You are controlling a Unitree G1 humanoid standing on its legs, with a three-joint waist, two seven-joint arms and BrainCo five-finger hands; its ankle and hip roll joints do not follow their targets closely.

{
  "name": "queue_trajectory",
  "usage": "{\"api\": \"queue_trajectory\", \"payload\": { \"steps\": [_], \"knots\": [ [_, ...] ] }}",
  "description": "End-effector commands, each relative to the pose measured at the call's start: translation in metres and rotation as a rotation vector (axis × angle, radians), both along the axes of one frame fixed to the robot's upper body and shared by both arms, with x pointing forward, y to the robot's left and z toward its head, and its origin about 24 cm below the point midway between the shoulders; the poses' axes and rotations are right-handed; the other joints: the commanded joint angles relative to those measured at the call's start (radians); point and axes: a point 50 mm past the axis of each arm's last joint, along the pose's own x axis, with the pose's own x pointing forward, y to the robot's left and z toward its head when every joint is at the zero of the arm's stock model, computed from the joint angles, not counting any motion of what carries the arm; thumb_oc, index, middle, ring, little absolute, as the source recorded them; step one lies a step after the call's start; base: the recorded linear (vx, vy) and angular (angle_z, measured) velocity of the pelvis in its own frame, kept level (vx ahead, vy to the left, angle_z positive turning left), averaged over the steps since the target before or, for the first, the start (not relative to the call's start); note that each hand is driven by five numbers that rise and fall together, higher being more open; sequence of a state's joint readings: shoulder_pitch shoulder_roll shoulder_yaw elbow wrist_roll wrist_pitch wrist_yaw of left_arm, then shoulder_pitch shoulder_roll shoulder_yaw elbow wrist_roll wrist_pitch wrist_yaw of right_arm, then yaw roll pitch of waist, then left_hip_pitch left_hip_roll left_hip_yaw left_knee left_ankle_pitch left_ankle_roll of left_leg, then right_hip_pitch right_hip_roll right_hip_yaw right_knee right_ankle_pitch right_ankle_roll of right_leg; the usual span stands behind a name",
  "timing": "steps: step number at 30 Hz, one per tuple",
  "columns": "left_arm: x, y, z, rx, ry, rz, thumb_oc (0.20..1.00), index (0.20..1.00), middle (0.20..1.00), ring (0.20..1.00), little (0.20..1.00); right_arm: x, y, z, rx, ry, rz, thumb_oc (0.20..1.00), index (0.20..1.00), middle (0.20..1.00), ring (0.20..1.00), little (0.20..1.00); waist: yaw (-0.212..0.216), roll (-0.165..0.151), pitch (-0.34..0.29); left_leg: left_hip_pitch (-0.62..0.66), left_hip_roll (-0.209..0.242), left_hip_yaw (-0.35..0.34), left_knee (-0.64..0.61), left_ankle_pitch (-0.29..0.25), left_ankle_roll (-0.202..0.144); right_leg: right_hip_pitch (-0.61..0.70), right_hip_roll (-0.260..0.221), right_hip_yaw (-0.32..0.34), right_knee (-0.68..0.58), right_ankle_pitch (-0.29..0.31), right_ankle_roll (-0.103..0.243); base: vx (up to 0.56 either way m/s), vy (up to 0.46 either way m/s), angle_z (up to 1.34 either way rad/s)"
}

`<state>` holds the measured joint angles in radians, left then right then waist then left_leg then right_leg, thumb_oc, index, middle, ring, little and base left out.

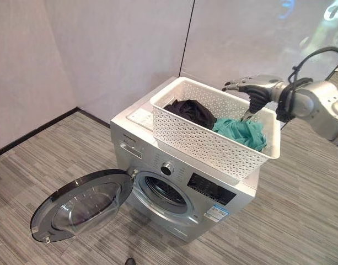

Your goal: Grab the laundry basket,head to the washer,open it,put in the laundry and shut it.

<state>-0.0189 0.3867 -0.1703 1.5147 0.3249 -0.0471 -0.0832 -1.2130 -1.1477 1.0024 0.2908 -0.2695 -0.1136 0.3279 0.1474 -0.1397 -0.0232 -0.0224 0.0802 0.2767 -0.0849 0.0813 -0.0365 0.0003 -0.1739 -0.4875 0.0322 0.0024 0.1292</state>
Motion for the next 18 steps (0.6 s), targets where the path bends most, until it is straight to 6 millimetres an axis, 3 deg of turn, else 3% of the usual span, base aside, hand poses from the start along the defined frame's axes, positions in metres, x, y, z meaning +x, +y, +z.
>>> {"api": "queue_trajectory", "payload": {
  "steps": [1, 4, 5, 8, 11, 18],
  "knots": [
    [0.005, 0.017, 0.008, 0.044, -0.01, 0.034, 1.0, 1.0, 1.0, 1.0, 1.0, 0.002, 0.002, 0.032, -0.068, -0.082, -0.012, 1.0, 1.0, 1.0, 1.0, 1.0, 0.006, -0.06, 0.031, -0.023, -0.014, -0.008, -0.002, -0.001, -0.046, 0.037, -0.02, 0.051, -0.065, 0.061, 0.057, 0.0, 0.0, 0.0],
    [0.005, 0.011, 0.005, 0.035, -0.011, 0.032, 1.0, 1.0, 1.0, 1.0, 1.0, -0.002, 0.011, 0.028, -0.086, -0.041, 0.024, 1.0, 1.0, 1.0, 1.0, 1.0, 0.001, -0.062, 0.037, -0.024, -0.011, -0.011, -0.002, 0.001, -0.047, 0.038, -0.019, 0.047, -0.062, 0.053, 0.051, 0.03, -0.03, -0.03],
    [0.047, 0.008, 0.01, 0.016, -0.108, 0.036, 1.0, 1.0, 1.0, 1.0, 1.0, -0.008, 0.026, 0.034, -0.028, -0.037, 0.076, 1.0, 1.0, 1.0, 1.0, 1.0, -0.009, -0.058, 0.033, -0.025, -0.011, -0.012, -0.002, -0.001, -0.047, 0.035, -0.018, 0.05, -0.061, 0.051, 0.05, 0.04, -0.01, 0.0],
    [0.078, -0.004, 0.011, 0.013, -0.173, -0.003, 1.0, 1.0, 1.0, 1.0, 1.0, 0.0, 0.028, 0.025, -0.049, -0.022, 0.047, 1.0, 1.0, 1.0, 1.0, 1.0, -0.024, -0.04, 0.029, -0.023, -0.012, -0.008, -0.002, -0.004, -0.045, 0.034, -0.018, 0.056, -0.06, 0.051, 0.049, 0.04, 0.027, 0.06],
    [0.079, -0.013, 0.008, -0.012, -0.17, 0.008, 1.0, 1.0, 1.0, 1.0, 1.0, 0.005, 0.04, 0.022, -0.087, -0.015, 0.072, 1.0, 1.0, 1.0, 1.0, 1.0, -0.034, -0.035, 0.02, -0.023, -0.014, -0.003, -0.002, -0.006, -0.044, 0.031, -0.02, 0.06, -0.063, 0.053, 0.048, 0.04, 0.025, -0.09],
    [0.071, -0.024, 0.002, -0.028, -0.169, 0.013, 1.0, 1.0, 1.0, 1.0, 1.0, 0.015, 0.038, 0.021, -0.171, -0.049, 0.02, 1.0, 1.0, 1.0, 1.0, 1.0, -0.03, -0.015, 0.031, -0.039, -0.018, -0.009, -0.002, -0.005, -0.039, 0.015, -0.024, 0.062, -0.069, 0.062, 0.048, 0.01, 0.008, -0.02]
  ]
}}
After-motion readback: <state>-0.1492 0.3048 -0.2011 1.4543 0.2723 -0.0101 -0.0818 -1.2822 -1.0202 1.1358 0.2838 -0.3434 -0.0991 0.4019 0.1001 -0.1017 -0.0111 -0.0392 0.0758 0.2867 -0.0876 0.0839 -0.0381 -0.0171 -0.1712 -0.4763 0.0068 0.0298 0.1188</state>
